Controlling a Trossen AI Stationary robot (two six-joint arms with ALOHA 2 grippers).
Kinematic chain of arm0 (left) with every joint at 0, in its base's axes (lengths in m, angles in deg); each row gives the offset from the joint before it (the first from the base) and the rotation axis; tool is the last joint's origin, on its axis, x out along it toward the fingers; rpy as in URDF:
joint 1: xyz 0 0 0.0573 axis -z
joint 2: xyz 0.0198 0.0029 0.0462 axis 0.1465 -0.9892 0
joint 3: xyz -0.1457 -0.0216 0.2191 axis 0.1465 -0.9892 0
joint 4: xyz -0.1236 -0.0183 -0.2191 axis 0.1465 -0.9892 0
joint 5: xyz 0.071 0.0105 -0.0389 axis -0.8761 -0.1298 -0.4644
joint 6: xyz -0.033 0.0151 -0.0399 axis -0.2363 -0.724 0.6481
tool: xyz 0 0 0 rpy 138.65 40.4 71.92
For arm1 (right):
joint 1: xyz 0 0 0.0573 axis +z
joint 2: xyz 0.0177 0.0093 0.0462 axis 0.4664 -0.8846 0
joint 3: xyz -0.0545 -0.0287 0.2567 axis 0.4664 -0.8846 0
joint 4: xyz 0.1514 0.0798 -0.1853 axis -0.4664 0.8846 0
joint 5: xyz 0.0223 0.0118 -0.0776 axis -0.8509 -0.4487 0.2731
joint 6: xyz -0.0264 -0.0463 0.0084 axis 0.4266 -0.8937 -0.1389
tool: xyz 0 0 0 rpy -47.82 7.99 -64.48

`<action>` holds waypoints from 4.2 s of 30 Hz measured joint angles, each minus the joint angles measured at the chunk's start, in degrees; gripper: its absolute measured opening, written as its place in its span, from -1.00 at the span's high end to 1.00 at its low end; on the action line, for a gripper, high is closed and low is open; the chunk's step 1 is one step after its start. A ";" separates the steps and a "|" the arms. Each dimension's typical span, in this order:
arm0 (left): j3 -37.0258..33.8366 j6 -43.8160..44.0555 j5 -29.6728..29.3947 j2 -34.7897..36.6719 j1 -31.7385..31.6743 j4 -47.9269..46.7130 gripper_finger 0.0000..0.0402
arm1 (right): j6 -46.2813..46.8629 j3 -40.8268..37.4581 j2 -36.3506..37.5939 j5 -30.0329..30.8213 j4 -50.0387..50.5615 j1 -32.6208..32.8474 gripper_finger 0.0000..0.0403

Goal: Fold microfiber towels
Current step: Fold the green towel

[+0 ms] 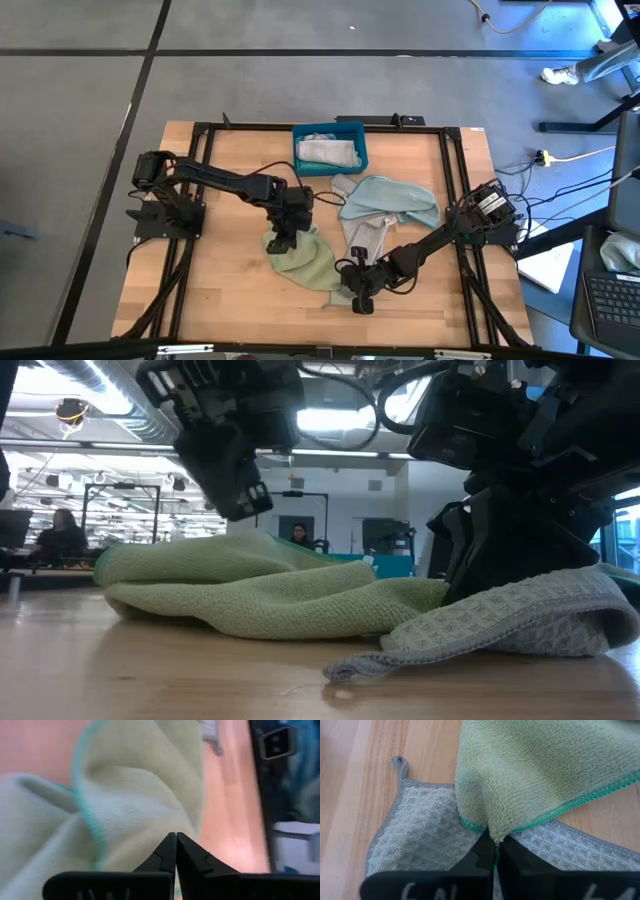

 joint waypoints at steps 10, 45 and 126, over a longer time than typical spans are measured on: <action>-0.01 0.38 -4.36 4.57 -5.41 2.71 0.70 | 0.16 0.00 -0.01 0.05 0.08 0.01 0.91; -7.23 7.27 -2.00 0.15 -1.13 12.49 -0.02 | 0.00 0.01 0.02 0.04 0.45 0.06 0.97; 3.70 46.18 -81.23 30.93 14.90 -56.76 1.00 | -69.46 28.56 7.06 38.08 -0.57 -28.23 0.97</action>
